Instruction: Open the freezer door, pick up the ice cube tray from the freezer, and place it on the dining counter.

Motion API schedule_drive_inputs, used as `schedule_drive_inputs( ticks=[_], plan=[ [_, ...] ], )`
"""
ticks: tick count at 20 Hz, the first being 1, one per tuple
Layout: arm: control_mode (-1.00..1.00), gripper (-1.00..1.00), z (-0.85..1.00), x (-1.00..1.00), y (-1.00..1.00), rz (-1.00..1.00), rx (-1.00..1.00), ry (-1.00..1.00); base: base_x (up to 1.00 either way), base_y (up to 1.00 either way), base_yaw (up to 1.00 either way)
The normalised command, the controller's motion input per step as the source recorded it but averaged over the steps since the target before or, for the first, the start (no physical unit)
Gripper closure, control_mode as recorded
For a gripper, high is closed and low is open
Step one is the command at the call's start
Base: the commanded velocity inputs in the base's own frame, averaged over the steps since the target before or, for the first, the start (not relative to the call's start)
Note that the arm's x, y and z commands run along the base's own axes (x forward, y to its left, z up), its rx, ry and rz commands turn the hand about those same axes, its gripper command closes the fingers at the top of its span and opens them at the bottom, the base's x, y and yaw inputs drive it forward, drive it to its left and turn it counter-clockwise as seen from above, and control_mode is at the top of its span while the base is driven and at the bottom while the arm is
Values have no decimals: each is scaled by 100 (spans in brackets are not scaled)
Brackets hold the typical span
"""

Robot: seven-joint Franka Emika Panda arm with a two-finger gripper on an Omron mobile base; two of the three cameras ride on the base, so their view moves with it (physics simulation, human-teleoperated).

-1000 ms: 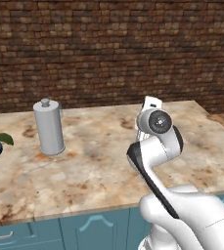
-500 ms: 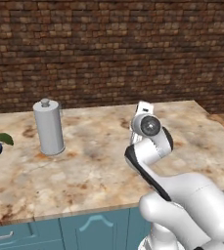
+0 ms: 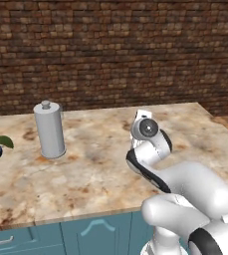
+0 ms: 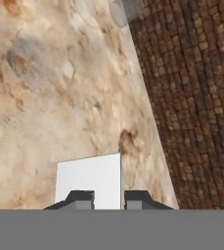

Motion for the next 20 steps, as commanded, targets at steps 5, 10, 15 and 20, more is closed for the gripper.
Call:
schedule_drive_inputs(
  ticks=[5, 10, 15, 20],
  plan=[
    [-100, 100, -24, 9, 0, 0, 0, 2, 0, 0, 0],
    [-100, 100, -39, 18, 0, 0, 0, 0, 0, 0, 0],
    [-100, 100, -41, 23, 0, 0, 0, 0, 0, 0, 0],
    [-100, 100, -37, 26, 0, 0, 0, 0, 0, 0, 0]
  ],
)
